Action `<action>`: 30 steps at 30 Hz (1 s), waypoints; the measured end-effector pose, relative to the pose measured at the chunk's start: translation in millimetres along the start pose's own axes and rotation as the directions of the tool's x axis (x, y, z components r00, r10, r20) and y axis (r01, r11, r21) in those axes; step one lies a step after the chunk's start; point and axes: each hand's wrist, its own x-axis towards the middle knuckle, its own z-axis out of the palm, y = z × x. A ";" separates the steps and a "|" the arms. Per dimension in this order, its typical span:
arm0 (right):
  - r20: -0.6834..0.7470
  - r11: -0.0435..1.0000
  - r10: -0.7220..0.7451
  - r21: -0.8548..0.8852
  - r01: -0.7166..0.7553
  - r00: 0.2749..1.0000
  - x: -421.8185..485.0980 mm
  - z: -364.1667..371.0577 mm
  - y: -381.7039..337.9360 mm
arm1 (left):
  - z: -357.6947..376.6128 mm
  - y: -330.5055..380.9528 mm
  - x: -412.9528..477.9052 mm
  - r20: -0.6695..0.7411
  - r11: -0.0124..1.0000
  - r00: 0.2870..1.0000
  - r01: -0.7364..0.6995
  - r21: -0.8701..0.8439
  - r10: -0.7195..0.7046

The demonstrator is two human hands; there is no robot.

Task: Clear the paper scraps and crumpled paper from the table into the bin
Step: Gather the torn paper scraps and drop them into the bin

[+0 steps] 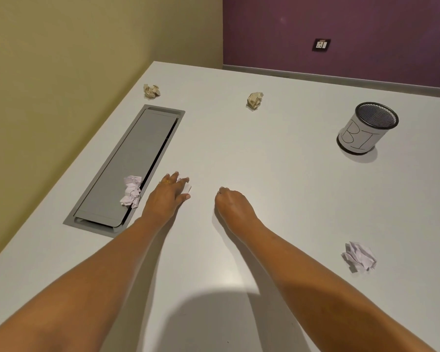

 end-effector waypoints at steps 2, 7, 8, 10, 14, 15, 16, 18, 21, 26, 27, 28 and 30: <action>0.035 1.000 -0.020 -0.023 0.021 0.999 -5.1 0.8 2.3 | 2.3 3.9 -6.6 -0.078 0.999 0.997 -0.016 0.033 0.019; 0.057 0.993 -0.059 -0.099 0.064 0.997 -23.2 1.8 8.7 | 6.5 19.3 -21.8 -0.180 0.985 0.981 -0.046 0.169 0.076; 0.063 0.993 -0.068 -0.096 0.074 0.996 -26.4 1.4 9.5 | 5.7 22.0 -24.1 -0.161 0.977 0.984 -0.047 0.208 0.081; 0.074 0.993 -0.083 -0.076 0.089 0.994 -32.5 -1.0 10.3 | 4.2 27.4 -29.2 -0.120 0.962 0.988 -0.066 0.265 0.101; 0.043 0.997 -0.062 0.040 0.060 0.997 -46.3 -3.0 11.4 | 6.2 35.7 -38.3 -0.086 0.959 0.993 -0.052 0.277 0.078; 0.035 0.994 -0.019 0.111 0.015 0.999 -49.4 -3.6 12.3 | 7.3 37.9 -39.8 -0.088 0.960 0.993 -0.049 0.275 0.076; 0.035 0.982 0.032 0.185 -0.038 0.999 -51.4 -4.7 14.0 | 8.2 40.9 -42.1 -0.085 0.960 0.993 -0.050 0.275 0.076; 0.004 0.936 0.149 0.321 -0.142 0.989 -56.9 -6.9 19.4 | 11.2 48.4 -46.3 -0.096 0.968 0.993 -0.049 0.245 0.074; -0.004 0.809 0.341 0.510 -0.291 0.940 -65.0 -7.8 32.2 | 14.7 64.0 -43.5 -0.123 0.985 0.989 -0.062 0.164 0.083; 0.059 0.576 0.563 0.688 -0.442 0.825 -75.2 -22.1 75.4 | 24.1 114.7 -23.5 -0.141 0.988 0.982 -0.116 0.099 0.129; 0.058 0.546 0.593 0.704 -0.454 0.803 -76.2 -25.2 84.9 | 27.0 125.4 -17.4 -0.150 0.990 0.979 -0.129 0.061 0.136; 0.055 0.518 0.622 0.720 -0.463 0.781 -76.4 -28.5 94.7 | 29.3 137.5 -11.1 -0.156 0.990 0.977 -0.140 0.035 0.144; 0.031 0.483 0.674 0.738 -0.472 0.738 -76.5 -36.6 112.2 | 32.6 161.3 0.0 -0.170 0.985 0.971 -0.172 0.000 0.169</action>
